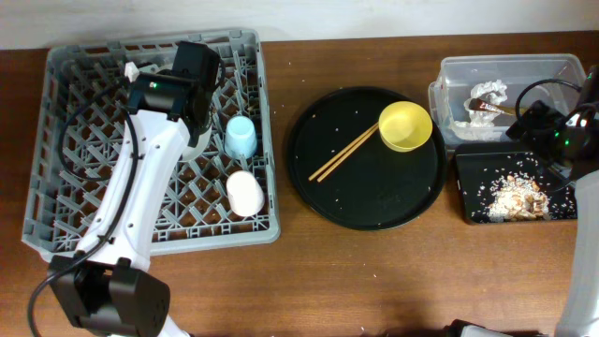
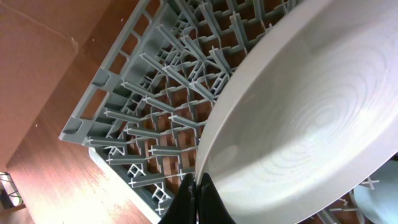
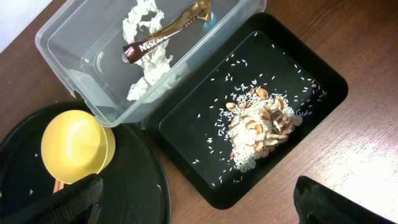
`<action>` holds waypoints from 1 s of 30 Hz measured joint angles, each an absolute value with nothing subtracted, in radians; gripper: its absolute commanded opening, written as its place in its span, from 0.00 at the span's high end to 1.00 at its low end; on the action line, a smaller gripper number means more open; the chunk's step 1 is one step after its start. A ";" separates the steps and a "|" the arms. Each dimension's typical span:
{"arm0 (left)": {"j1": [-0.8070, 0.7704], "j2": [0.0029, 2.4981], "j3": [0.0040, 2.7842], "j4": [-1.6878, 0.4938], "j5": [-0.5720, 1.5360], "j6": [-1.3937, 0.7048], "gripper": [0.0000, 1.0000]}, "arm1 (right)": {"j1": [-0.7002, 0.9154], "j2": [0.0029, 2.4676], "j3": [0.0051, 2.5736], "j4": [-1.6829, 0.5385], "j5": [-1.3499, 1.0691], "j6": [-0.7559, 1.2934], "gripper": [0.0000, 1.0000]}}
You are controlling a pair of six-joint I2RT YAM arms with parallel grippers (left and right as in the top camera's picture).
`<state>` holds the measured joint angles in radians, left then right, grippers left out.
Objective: Sort waste into correct bins and load items into the dishwasher rack
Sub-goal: 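Stand the white plate upright in the dish rack with the left gripper, then grasp the yellow bowl with the left gripper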
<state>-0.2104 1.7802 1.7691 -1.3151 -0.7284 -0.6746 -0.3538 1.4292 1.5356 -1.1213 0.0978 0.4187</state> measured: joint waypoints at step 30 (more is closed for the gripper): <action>-0.670 2.396 2.128 -0.728 0.012 -0.048 0.08 | -0.356 1.426 1.536 -1.121 0.105 0.419 0.01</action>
